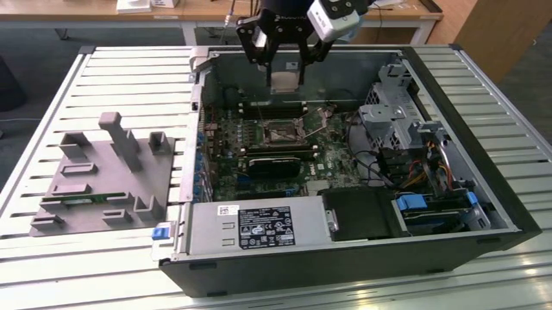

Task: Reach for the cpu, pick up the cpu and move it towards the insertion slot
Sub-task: 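Pick up the cpu and move it towards the insertion slot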

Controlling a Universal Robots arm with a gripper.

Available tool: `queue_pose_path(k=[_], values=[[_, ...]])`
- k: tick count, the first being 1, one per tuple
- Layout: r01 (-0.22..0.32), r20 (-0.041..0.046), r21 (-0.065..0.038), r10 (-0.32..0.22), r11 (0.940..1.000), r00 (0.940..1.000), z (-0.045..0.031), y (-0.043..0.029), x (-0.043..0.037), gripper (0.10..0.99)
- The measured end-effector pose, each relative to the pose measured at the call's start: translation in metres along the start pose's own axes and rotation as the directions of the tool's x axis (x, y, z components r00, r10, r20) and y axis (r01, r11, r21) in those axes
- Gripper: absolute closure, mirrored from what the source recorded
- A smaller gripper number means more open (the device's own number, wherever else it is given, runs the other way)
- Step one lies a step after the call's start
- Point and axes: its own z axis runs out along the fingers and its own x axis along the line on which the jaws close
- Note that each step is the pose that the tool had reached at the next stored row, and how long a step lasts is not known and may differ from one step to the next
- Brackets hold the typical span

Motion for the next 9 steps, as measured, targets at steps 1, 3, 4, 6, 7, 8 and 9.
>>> queue_pose_path(k=[1, 3, 4, 6, 7, 8, 9], values=[[0.0, 0.0002, 0.0, 0.0, 1.0, 1.0, 0.0002, 0.0, -0.0024, 0.553], [-0.002, 0.001, 0.0, 0.002, 1.0, 1.0, 0.0005, 0.0, -0.006, 0.553], [-0.002, 0.0013, 0.0, 0.002, 1.0, 1.0, 0.0006, 0.0, -0.0072, 0.553], [-0.003, 0.0018, 0.0, 0.003, 1.0, 1.0, 0.0007, 0.0, -0.0082, 0.553], [-0.003, 0.0018, 0.0, 0.003, 1.0, 1.0, 0.0007, 0.0001, -0.0083, 0.553], [-0.003, 0.0019, 0.0, 0.003, 1.0, 1.0, 0.0007, 0.0001, -0.0084, 0.553], [-0.003, 0.0019, 0.0, 0.003, 1.0, 1.0, 0.0007, 0.0001, -0.0085, 0.553]])
